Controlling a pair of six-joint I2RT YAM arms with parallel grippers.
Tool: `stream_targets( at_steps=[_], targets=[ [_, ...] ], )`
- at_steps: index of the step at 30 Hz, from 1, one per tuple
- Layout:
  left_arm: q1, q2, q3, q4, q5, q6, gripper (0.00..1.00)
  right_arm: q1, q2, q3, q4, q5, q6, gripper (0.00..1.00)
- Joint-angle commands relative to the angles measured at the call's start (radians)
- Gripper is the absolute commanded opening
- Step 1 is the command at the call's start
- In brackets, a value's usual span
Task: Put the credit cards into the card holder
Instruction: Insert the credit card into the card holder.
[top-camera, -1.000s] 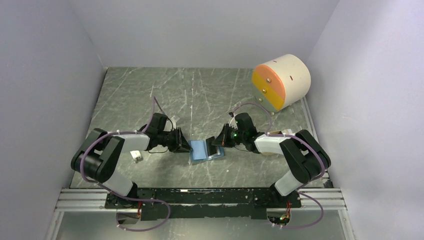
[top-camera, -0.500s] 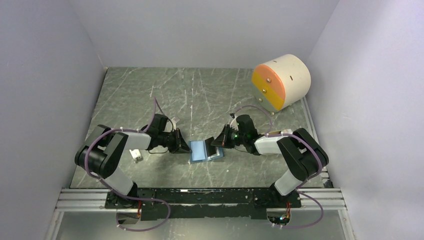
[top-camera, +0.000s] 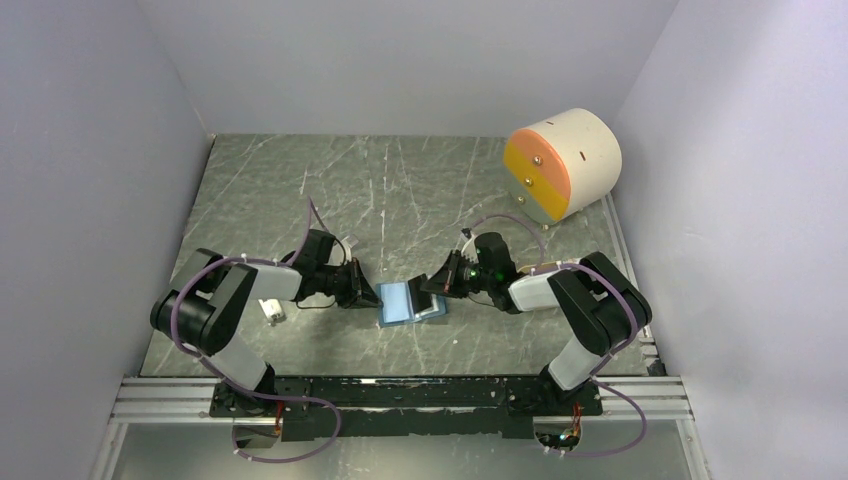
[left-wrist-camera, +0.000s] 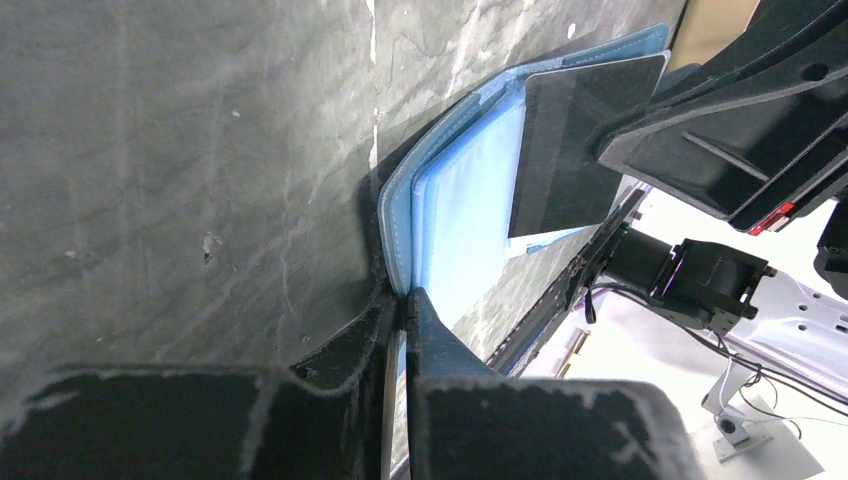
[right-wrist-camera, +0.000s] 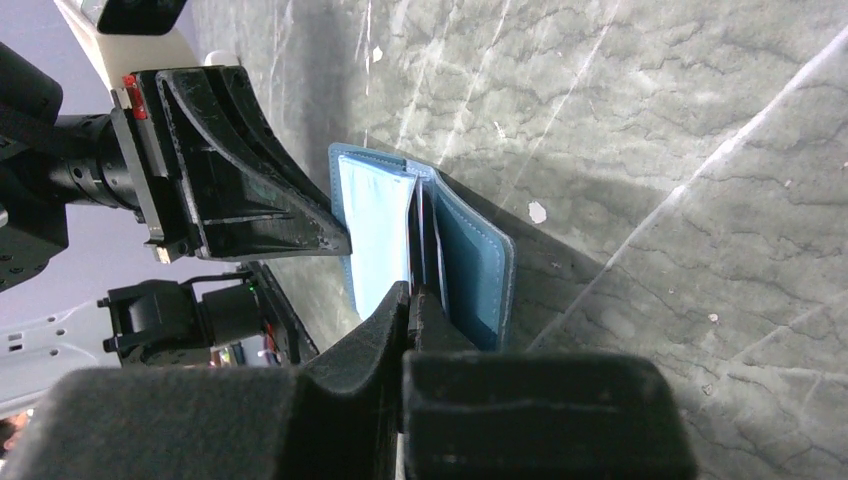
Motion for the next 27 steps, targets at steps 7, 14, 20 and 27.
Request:
stream_targets(
  at_steps=[7,14,20,27],
  targets=[
    [-0.003,0.016,-0.002,0.045,-0.002,0.001,0.09,0.004,-0.001,-0.002,0.037,-0.033,0.039,0.00],
    [-0.003,0.010,-0.008,0.049,-0.011,-0.004,0.09,-0.024,0.013,-0.003,0.020,-0.055,0.046,0.00],
    [-0.002,0.004,-0.011,0.048,-0.014,-0.005,0.09,-0.031,0.015,0.004,-0.006,-0.045,-0.004,0.00],
    [-0.003,0.005,-0.029,0.061,-0.016,-0.011,0.09,-0.034,0.017,-0.015,0.011,-0.037,-0.021,0.00]
  ],
)
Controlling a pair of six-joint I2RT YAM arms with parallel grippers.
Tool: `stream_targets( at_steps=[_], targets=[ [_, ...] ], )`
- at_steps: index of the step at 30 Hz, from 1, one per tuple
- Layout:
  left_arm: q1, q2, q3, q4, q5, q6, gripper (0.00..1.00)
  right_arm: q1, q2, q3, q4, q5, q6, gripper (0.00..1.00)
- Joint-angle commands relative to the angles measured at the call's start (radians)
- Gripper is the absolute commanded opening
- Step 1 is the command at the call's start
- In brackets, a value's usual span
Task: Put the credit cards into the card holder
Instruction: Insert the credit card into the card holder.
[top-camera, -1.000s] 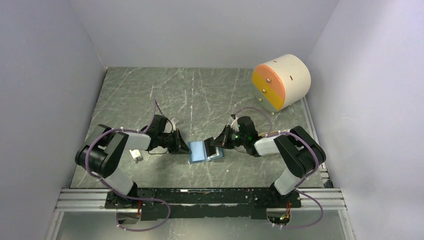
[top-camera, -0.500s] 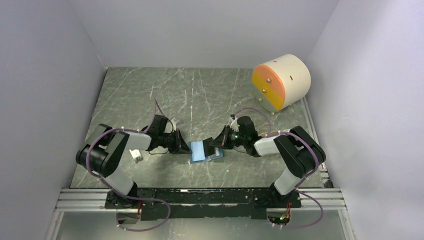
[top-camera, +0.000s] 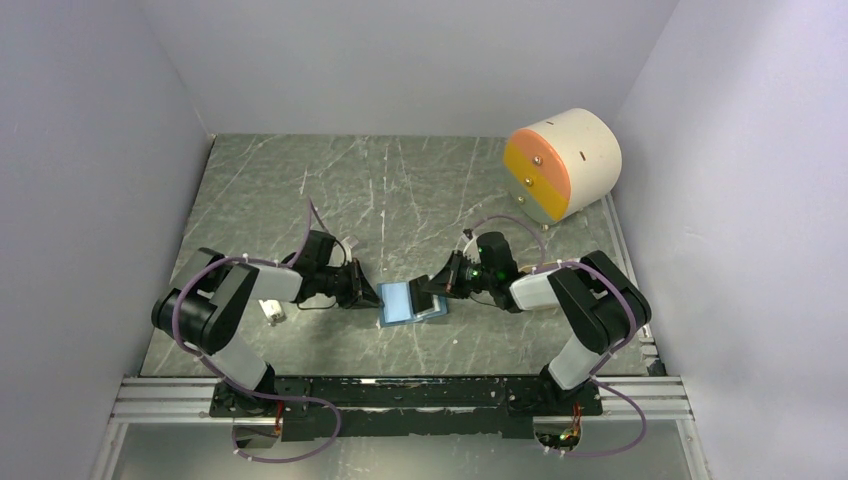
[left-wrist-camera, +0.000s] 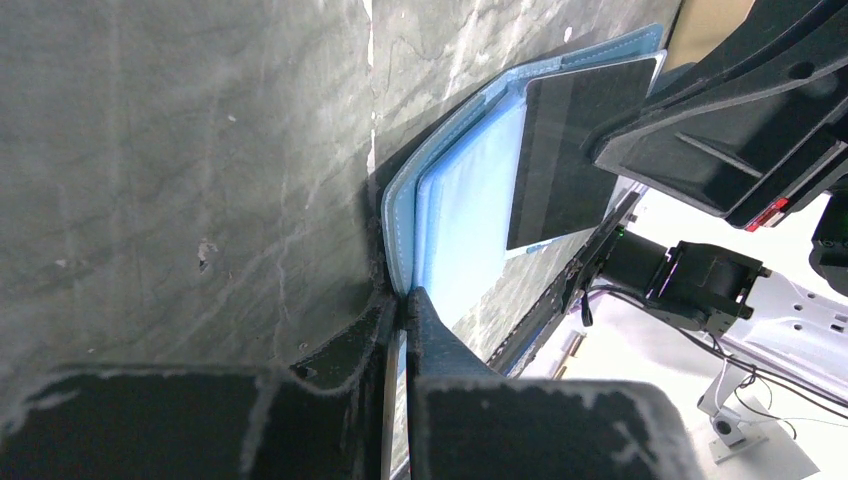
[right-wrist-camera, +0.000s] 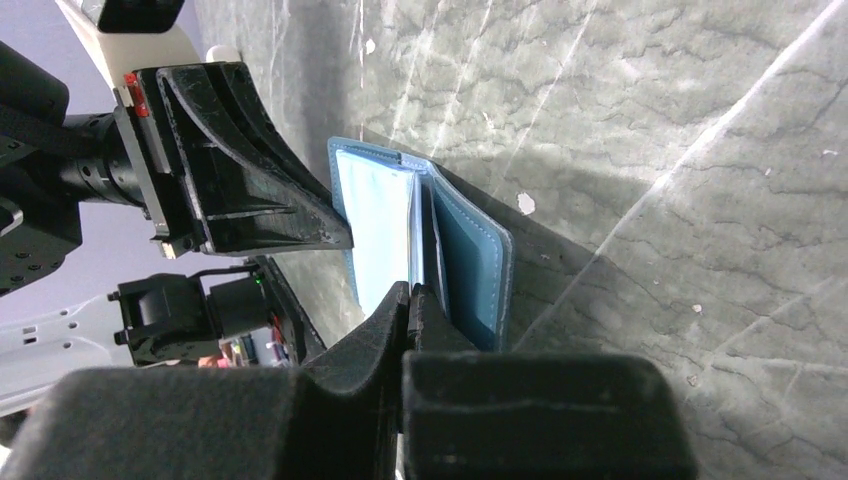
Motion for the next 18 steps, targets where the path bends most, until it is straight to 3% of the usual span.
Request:
stream_targets(
  at_steps=[1,18],
  targets=[
    [-0.003,-0.003,-0.021,0.032,-0.016,0.002,0.09,-0.008,0.017,-0.021,0.036,-0.002,-0.015,0.00],
    [-0.014,0.003,-0.001,0.032,-0.013,-0.008,0.09,-0.005,0.098,-0.022,0.180,-0.075,0.038,0.00]
  ],
)
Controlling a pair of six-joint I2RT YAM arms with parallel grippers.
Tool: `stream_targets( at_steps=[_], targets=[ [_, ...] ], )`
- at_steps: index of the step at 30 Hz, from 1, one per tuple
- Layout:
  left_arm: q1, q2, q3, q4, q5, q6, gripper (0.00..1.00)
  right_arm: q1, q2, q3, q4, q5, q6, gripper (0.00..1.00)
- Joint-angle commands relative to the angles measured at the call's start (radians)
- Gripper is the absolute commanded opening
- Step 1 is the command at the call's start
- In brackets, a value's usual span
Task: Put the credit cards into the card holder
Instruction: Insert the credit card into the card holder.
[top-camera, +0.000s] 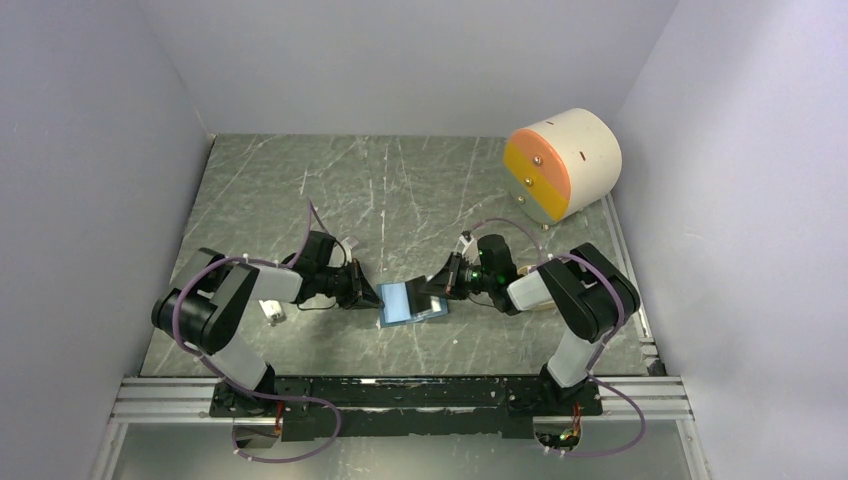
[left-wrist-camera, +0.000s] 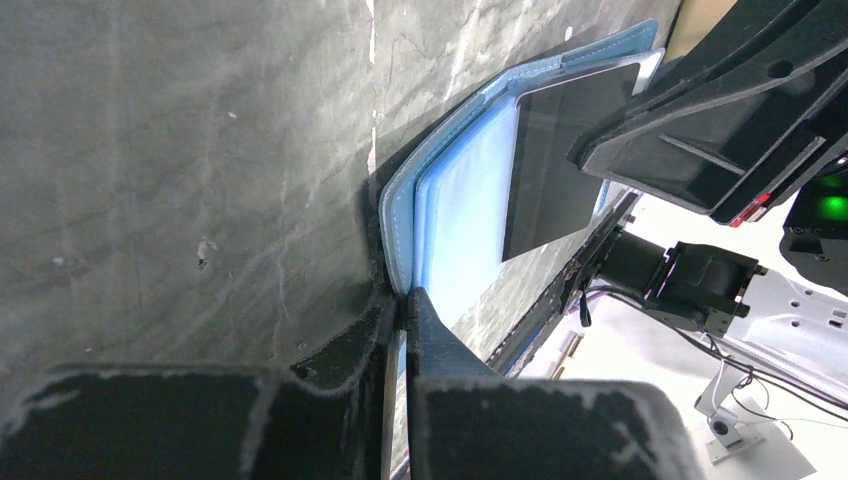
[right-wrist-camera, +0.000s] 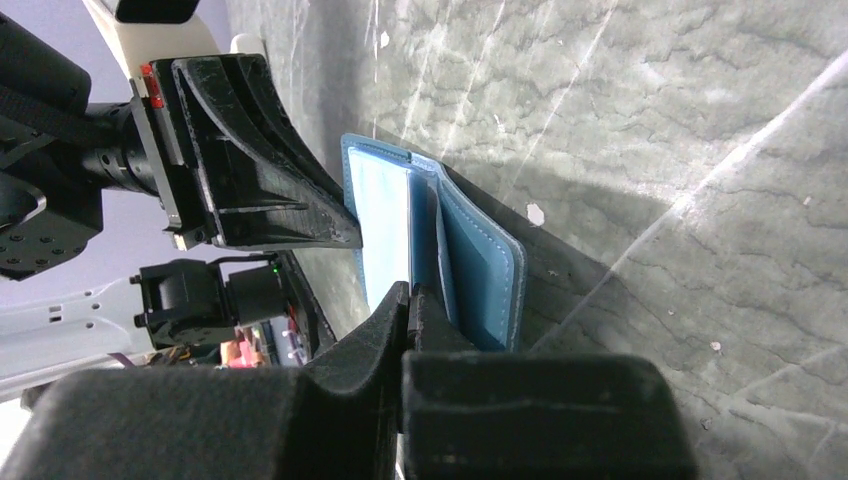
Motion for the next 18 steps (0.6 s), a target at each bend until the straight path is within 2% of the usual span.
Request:
stream_targets(
  at_steps=[1,18],
  targets=[
    [-0.010,0.004,0.006,0.019,-0.012,0.001,0.09,0.001,0.021,0.002,0.029,-0.016,0.001,0.00],
    [-0.020,0.010,0.006,0.023,-0.022,-0.010,0.09,0.018,0.008,-0.037,0.023,0.007,0.001,0.00]
  ],
)
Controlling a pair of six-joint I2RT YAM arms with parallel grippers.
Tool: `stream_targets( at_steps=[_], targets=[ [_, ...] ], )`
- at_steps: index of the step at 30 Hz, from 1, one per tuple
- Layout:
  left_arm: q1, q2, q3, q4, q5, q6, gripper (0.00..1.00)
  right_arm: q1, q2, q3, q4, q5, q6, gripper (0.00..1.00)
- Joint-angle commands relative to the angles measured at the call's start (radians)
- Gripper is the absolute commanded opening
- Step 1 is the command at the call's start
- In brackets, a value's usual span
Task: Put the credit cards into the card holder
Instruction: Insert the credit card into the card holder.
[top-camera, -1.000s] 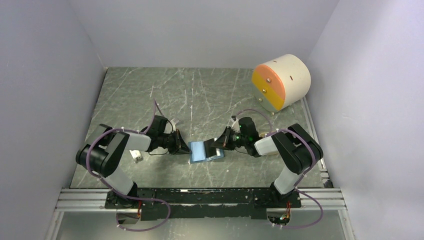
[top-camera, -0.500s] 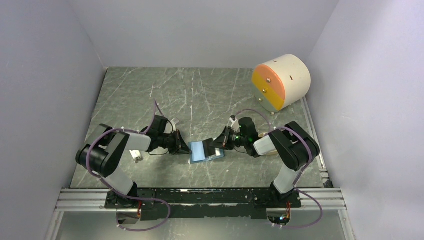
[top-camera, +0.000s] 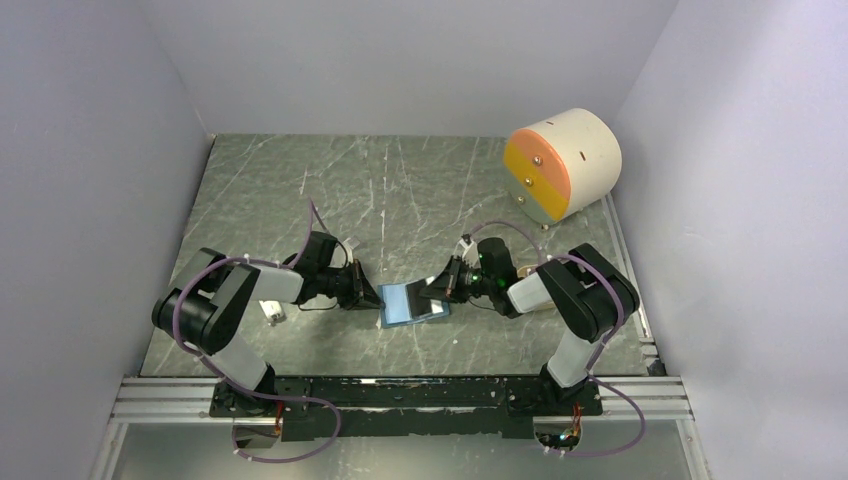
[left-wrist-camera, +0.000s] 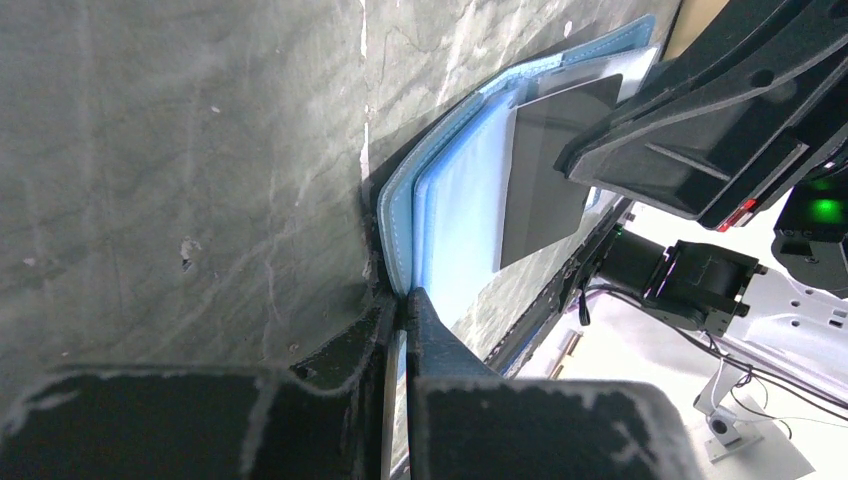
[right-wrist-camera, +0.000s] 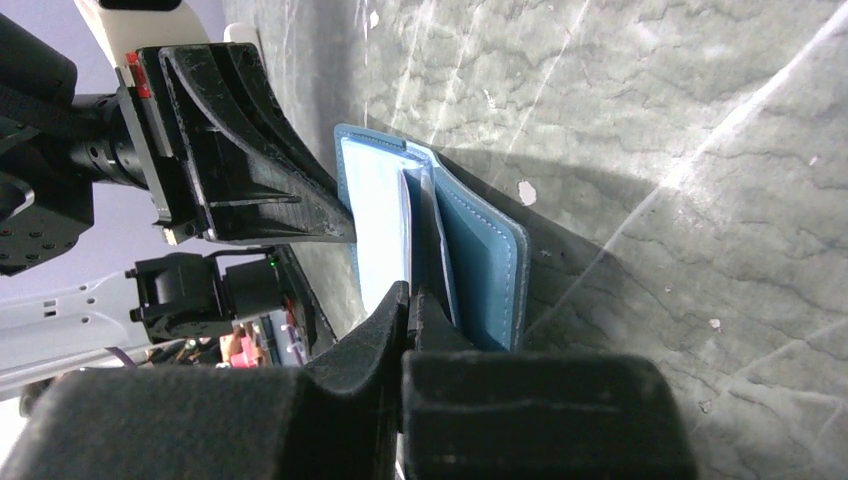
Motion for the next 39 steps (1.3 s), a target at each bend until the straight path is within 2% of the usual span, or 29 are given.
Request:
stream_targets(
  at_steps=[1,12,15,18,25,39],
  targets=[
    [-0.008,0.010,0.006,0.025,-0.017,-0.004,0.09,0.015,0.005,-0.013,0.002,0.009,-0.002,0.00],
    [-0.016,-0.014,-0.005,0.049,-0.018,-0.038,0.09,0.059,-0.003,0.028,-0.047,0.084,0.026,0.00],
    [-0.019,-0.025,-0.014,0.060,-0.023,-0.049,0.09,0.094,-0.022,0.063,-0.176,0.123,-0.012,0.07],
    [-0.019,-0.029,-0.019,0.061,-0.028,-0.049,0.09,0.095,-0.058,0.108,-0.372,0.190,-0.108,0.19],
    [-0.018,-0.023,-0.026,0.074,-0.025,-0.052,0.09,0.096,-0.171,0.132,-0.566,0.294,-0.198,0.28],
    [-0.020,-0.029,-0.011,0.066,-0.018,-0.050,0.09,0.139,-0.134,0.145,-0.485,0.248,-0.141,0.34]
  ],
)
